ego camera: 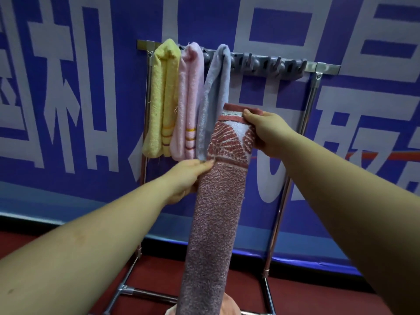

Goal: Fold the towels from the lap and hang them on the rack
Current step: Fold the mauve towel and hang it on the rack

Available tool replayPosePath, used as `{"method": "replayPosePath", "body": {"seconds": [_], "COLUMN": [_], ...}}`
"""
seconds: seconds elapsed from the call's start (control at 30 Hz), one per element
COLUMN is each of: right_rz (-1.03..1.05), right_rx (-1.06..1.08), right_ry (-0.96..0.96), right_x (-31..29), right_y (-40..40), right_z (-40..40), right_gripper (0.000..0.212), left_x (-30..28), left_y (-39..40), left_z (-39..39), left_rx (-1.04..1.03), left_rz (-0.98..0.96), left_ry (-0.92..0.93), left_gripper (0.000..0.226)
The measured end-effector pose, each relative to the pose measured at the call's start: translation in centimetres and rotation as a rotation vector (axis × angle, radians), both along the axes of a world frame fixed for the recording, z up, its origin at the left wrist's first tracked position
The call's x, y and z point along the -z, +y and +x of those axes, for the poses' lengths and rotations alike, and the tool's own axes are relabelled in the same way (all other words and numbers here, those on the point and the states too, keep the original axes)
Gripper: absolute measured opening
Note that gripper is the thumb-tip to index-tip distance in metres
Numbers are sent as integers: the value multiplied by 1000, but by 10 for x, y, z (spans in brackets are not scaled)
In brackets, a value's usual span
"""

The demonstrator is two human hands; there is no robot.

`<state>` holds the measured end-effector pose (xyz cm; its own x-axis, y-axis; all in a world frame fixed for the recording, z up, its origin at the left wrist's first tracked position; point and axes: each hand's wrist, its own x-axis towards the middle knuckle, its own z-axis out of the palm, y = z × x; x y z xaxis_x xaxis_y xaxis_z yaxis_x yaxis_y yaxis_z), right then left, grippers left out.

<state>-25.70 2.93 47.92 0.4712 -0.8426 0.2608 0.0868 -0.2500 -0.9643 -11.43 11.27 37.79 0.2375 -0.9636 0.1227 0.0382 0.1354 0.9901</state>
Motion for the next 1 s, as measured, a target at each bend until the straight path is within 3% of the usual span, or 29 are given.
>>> {"method": "replayPosePath", "body": {"seconds": [0.13, 0.37, 0.5, 0.77, 0.9, 1.0], "right_rz": [-12, 43, 139, 404, 562, 666], "right_rx": [52, 153, 193, 160, 146, 132], "right_ry": [74, 242, 305, 176, 116, 166], "right_x": [8, 47, 86, 204, 268, 304], "right_y": [-9, -27, -41, -54, -50, -48], "right_z": [-4, -7, -10, -8, -4, 0], "right_gripper": [16, 11, 22, 16, 8, 15], "left_x": [31, 62, 81, 141, 173, 190], "left_y": [0, -3, -4, 2, 2, -2], "left_z": [3, 13, 21, 36, 40, 43], "left_rx": [85, 57, 24, -90, -114, -99], "left_rz": [44, 63, 52, 165, 239, 277], "left_ry": [14, 44, 28, -281, -311, -332], "left_gripper": [24, 25, 26, 21, 19, 18]}}
